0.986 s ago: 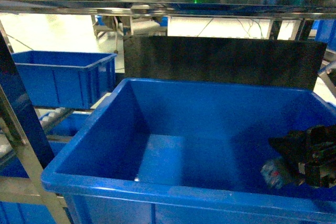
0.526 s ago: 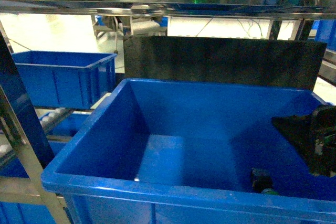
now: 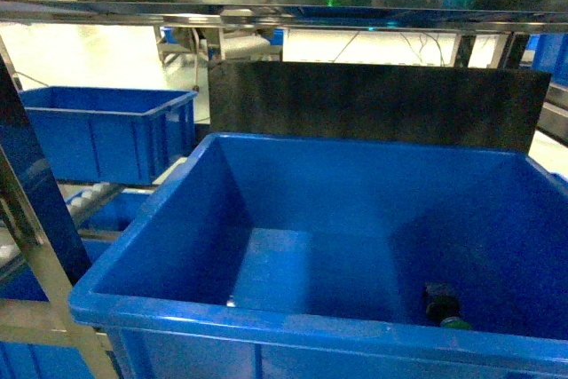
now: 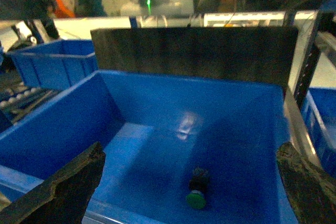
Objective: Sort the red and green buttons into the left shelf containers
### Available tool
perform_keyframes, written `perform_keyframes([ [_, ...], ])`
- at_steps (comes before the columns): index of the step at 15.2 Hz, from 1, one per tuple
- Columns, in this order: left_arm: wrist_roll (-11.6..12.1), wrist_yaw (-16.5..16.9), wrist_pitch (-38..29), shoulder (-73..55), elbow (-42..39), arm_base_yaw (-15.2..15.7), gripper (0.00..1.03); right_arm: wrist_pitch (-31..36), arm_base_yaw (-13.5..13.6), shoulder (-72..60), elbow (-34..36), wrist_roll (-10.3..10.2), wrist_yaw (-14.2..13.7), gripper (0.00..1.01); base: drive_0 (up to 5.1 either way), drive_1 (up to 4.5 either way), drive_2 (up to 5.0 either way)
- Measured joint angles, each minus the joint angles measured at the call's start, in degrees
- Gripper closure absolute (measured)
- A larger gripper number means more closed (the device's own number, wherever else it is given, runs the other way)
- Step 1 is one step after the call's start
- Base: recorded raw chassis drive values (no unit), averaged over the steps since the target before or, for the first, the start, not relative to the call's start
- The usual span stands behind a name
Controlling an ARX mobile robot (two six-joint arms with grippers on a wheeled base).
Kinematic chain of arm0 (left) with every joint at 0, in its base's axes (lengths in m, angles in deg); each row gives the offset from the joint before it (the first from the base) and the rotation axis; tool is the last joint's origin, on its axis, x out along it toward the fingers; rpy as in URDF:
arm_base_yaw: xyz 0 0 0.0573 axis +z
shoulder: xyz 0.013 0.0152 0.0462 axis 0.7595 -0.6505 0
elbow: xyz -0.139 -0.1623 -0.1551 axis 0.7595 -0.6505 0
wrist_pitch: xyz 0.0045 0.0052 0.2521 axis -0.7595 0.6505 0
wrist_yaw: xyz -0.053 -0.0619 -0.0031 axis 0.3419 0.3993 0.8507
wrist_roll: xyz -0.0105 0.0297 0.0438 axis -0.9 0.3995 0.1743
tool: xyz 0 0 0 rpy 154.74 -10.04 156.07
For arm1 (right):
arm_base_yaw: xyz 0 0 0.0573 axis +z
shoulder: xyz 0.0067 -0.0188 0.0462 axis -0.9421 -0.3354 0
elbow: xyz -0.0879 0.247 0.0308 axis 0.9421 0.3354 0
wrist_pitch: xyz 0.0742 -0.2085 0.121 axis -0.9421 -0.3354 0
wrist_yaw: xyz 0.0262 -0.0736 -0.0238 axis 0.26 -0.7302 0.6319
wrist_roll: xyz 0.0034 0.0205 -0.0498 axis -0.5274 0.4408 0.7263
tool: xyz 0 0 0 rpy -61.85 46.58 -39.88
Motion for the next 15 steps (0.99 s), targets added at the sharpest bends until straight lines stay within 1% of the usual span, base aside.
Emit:
perform_keyframes([
  [1,0.0,0.0,0.0,0.0,0.0,0.0,0.75,-4.4,-2.6,7.2,0.0,-1.1,2.6,0.03,0.0,0.0,0.0],
  [2,0.0,0.0,0.0,0.0,0.0,0.0,0.75,-8.0,-3.7,13.4,-0.1,-1.7,4.2,0.03,0.0,0.0,0.0],
  [3,0.0,0.0,0.0,0.0,0.0,0.0,0.75,-13.4,-4.7,20.2,-0.7,-2.6,6.8,0.03,0.0,0.0,0.0],
  [4,0.0,0.0,0.0,0.0,0.0,0.0,0.75,-15.8,-4.9,24.0,-0.7,-2.8,7.2,0.03,0.0,0.0,0.0],
  [5,0.0,0.0,0.0,0.0,0.0,0.0,0.75,-15.8,-4.9,25.8,-0.8,-3.0,7.3,0.03,0.0,0.0,0.0],
  [8,0.0,0.0,0.0,0.0,0.0,0.0,0.75,-16.1,-4.9,25.4,-1.2,-3.2,7.4,0.03,0.0,0.0,0.0],
  [9,0.0,0.0,-0.2,-0.3,0.0,-0.6,0.75,-16.1,-4.9,25.4,-1.2,-3.2,7.5,0.03,0.0,0.0,0.0],
  [12,0.0,0.4,-4.7,-8.1,-0.2,-6.4,0.75,-16.1,-4.9,25.4,-1.2,-3.3,7.5,0.03,0.0,0.0,0.0],
  [13,0.0,0.2,-7.1,-11.0,-0.2,-8.2,0.75,-16.1,-4.9,25.4,-1.2,-3.3,7.5,0.03,0.0,0.0,0.0],
  [14,0.3,-1.0,-9.6,-14.6,-0.2,-10.1,0.75,-16.1,-4.9,25.4,-1.2,-3.4,7.5,0.03,0.0,0.0,0.0],
  [15,0.5,-1.4,-11.3,-17.1,-0.2,-11.2,0.75,-16.1,-4.9,25.4,-1.2,-3.4,7.5,0.03,0.0,0.0,0.0],
])
